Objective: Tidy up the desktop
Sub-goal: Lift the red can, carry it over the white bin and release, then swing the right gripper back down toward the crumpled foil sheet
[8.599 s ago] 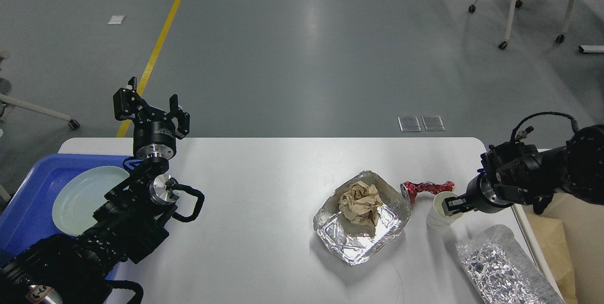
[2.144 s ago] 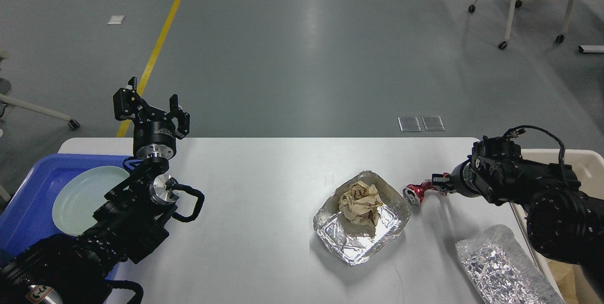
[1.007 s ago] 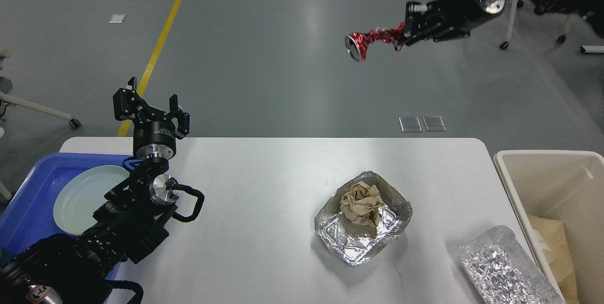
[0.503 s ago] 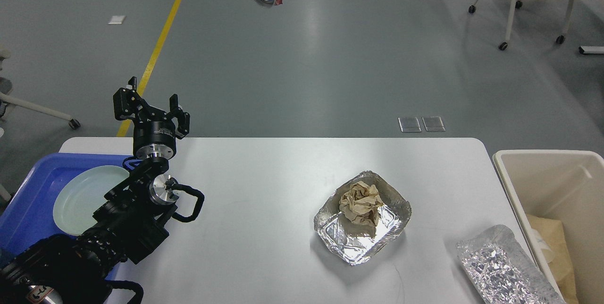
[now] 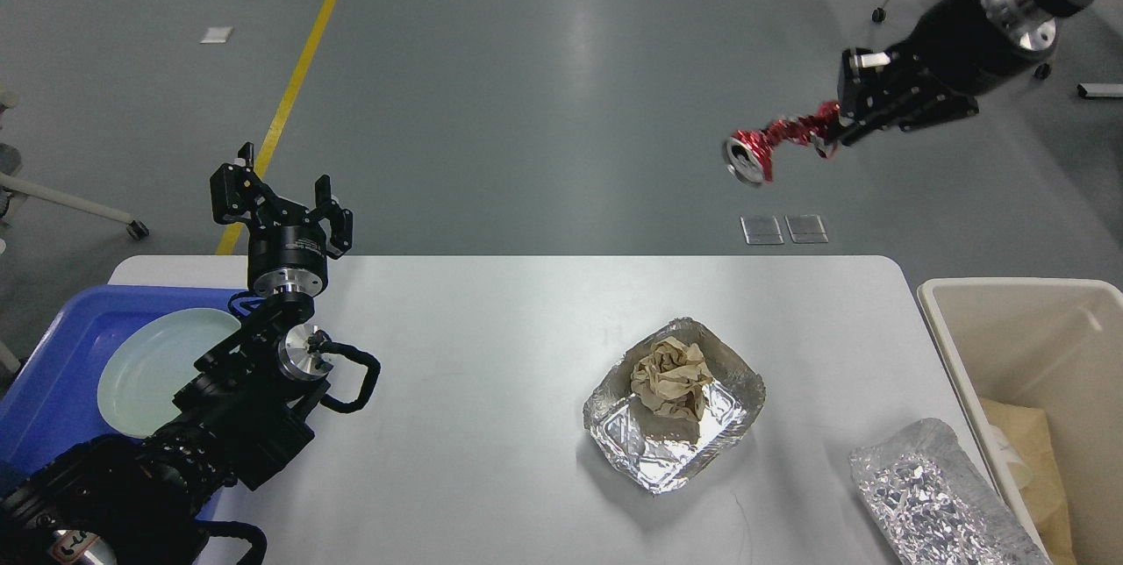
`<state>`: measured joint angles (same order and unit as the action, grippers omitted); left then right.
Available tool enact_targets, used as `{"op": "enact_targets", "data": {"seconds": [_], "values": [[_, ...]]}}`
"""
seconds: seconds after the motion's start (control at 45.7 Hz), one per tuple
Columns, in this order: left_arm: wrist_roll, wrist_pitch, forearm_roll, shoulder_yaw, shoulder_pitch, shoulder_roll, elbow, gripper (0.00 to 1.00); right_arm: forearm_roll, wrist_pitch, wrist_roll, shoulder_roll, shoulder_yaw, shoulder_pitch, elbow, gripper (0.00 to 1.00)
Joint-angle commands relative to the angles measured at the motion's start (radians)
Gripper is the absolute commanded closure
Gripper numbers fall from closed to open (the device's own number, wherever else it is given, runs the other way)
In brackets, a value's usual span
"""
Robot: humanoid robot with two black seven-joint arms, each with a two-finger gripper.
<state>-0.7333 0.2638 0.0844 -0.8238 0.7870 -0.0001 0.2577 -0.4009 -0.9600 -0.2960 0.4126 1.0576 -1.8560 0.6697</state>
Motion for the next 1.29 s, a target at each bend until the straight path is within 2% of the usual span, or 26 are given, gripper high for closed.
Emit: {"op": "enact_targets", "data": {"seconds": [0.0, 0.153, 0.284, 0.394, 0.46, 0.525, 0.547, 0.591, 0.656, 0.81, 0.963, 1.16, 1.269], "values": [[0.0, 0.0, 0.0, 0.0, 0.0, 0.0, 0.0, 0.0, -0.01, 0.0, 0.001, -0.003, 0.068, 0.187, -0.162, 1.0], [0.0, 0.0, 0.0, 0.0, 0.0, 0.0, 0.0, 0.0, -0.009, 0.055, 0.0, -0.003, 0.191, 0.357, -0.315, 1.0], [0.0, 0.0, 0.0, 0.0, 0.0, 0.0, 0.0, 0.0, -0.007, 0.145, 0.001, -0.003, 0.333, 0.469, -0.38, 1.0], [0.0, 0.0, 0.0, 0.0, 0.0, 0.0, 0.0, 0.0, 0.001, 0.248, 0.003, -0.003, 0.438, 0.561, -0.424, 0.89], [0.0, 0.0, 0.0, 0.0, 0.0, 0.0, 0.0, 0.0, -0.007, 0.286, 0.005, -0.003, 0.481, 0.613, -0.449, 0.75], [0.0, 0.0, 0.0, 0.0, 0.0, 0.0, 0.0, 0.0, -0.003, 0.311, 0.006, -0.002, 0.51, 0.668, -0.49, 0.53], [0.0, 0.0, 0.0, 0.0, 0.0, 0.0, 0.0, 0.0, 0.001, 0.34, 0.006, -0.002, 0.519, 0.716, -0.537, 0.34], [0.0, 0.0, 0.0, 0.0, 0.0, 0.0, 0.0, 0.0, 0.002, 0.36, 0.008, 0.0, 0.521, 0.751, -0.574, 0.17], [0.0, 0.0, 0.0, 0.0, 0.0, 0.0, 0.0, 0.0, 0.005, 0.362, 0.011, -0.001, 0.519, 0.774, -0.599, 0.04], [0.0, 0.0, 0.0, 0.0, 0.0, 0.0, 0.0, 0.0, 0.019, 0.356, 0.009, -0.005, 0.515, 0.755, -0.599, 0.01], [0.0, 0.0, 0.0, 0.0, 0.0, 0.0, 0.0, 0.0, 0.109, 0.305, 0.003, -0.044, 0.487, 0.646, -0.581, 0.01], [0.0, 0.0, 0.0, 0.0, 0.0, 0.0, 0.0, 0.0, 0.194, 0.086, -0.005, -0.136, 0.391, 0.445, -0.526, 0.01], [0.0, 0.0, 0.0, 0.0, 0.0, 0.0, 0.0, 0.0, 0.211, 0.0, -0.003, -0.179, 0.303, 0.328, -0.452, 0.01]]}}
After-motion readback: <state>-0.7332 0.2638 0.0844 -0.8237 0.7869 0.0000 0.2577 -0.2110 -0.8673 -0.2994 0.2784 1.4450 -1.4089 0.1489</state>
